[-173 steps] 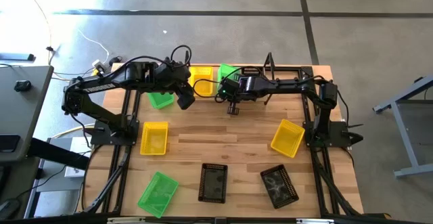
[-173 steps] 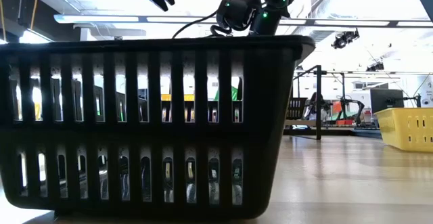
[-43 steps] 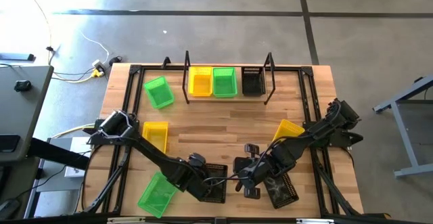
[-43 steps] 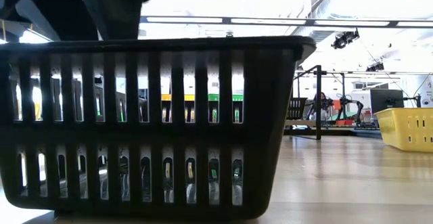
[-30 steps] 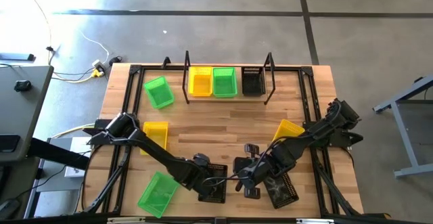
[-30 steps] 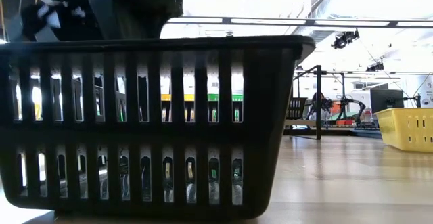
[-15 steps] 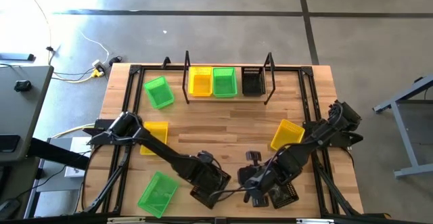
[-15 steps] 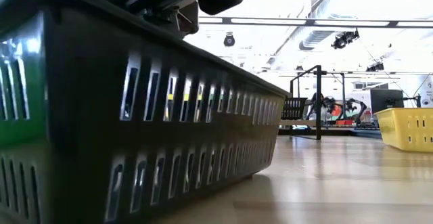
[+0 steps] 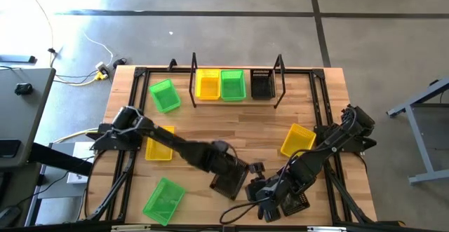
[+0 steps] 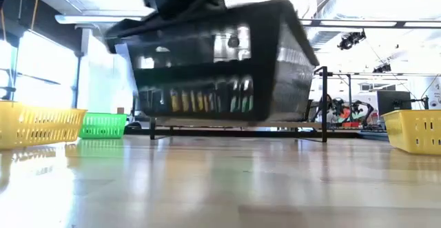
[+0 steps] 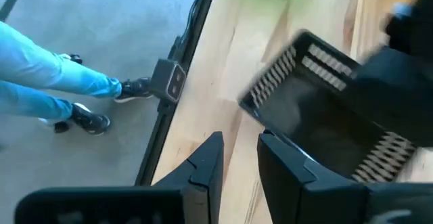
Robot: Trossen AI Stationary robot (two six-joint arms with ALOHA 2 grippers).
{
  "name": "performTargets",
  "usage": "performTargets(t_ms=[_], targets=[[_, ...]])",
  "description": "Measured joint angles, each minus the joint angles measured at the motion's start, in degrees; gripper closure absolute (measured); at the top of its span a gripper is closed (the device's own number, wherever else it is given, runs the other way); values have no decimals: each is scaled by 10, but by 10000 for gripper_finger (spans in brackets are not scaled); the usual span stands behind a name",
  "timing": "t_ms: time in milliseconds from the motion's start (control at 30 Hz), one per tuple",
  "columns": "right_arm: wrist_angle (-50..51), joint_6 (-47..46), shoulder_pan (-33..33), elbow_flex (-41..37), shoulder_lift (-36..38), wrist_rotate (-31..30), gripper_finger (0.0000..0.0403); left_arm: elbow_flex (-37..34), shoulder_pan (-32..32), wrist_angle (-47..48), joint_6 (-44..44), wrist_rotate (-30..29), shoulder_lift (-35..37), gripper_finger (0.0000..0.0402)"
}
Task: Stack baskets on shelf by color
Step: Stack the left black bin on the other black bin on the shelf
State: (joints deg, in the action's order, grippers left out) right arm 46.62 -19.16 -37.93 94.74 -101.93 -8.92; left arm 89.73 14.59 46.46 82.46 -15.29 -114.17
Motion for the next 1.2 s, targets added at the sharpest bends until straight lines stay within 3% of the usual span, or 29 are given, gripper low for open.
performTargets(t_ms=[533,833,1200], targets=[[46,28,7,0,0,-146,324,0,-72,-54,-18,-53,48,400],[86,14,34,0,0,-135,321,0,-94,-101,-17,-45,49,400],[143,-42,61,0,0,-120,260,0,-106,-135,-34,-42,69,401]])
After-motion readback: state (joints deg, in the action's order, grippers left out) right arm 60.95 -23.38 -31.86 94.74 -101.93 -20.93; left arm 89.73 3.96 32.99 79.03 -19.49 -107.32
